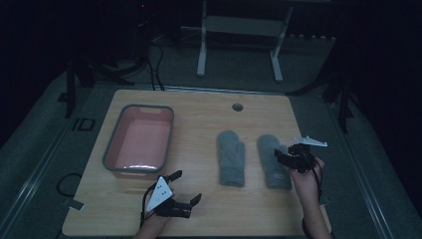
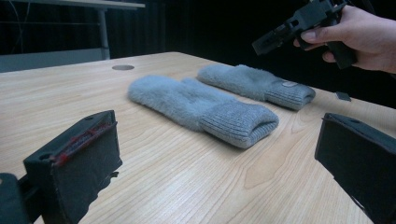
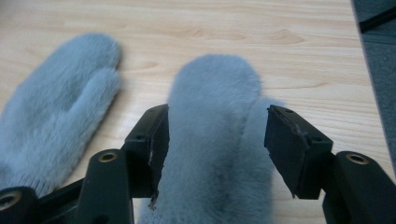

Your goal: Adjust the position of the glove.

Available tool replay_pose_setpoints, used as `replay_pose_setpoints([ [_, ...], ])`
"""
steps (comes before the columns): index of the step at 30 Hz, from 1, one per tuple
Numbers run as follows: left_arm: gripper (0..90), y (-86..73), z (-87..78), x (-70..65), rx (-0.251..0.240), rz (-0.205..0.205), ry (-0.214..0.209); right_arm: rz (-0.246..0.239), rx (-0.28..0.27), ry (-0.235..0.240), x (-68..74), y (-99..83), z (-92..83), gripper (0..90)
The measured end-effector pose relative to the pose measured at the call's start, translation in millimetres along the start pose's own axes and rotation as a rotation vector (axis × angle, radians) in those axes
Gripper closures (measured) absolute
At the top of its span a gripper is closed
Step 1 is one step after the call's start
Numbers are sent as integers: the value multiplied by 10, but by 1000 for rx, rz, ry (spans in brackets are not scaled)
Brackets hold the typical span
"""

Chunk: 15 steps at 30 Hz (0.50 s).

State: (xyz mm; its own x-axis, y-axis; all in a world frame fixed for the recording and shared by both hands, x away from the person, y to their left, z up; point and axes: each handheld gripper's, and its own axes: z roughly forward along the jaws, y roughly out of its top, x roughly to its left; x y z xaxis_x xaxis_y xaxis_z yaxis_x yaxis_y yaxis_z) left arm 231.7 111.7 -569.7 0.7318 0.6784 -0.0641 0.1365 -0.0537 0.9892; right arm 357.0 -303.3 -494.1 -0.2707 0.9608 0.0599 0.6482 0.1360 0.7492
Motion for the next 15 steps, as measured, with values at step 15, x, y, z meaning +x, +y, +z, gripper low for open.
replay_pose_setpoints([
  [15, 3, 0, -2, 1, 3, 0, -7, 48, 114, -42, 60, -334, 322, 580],
])
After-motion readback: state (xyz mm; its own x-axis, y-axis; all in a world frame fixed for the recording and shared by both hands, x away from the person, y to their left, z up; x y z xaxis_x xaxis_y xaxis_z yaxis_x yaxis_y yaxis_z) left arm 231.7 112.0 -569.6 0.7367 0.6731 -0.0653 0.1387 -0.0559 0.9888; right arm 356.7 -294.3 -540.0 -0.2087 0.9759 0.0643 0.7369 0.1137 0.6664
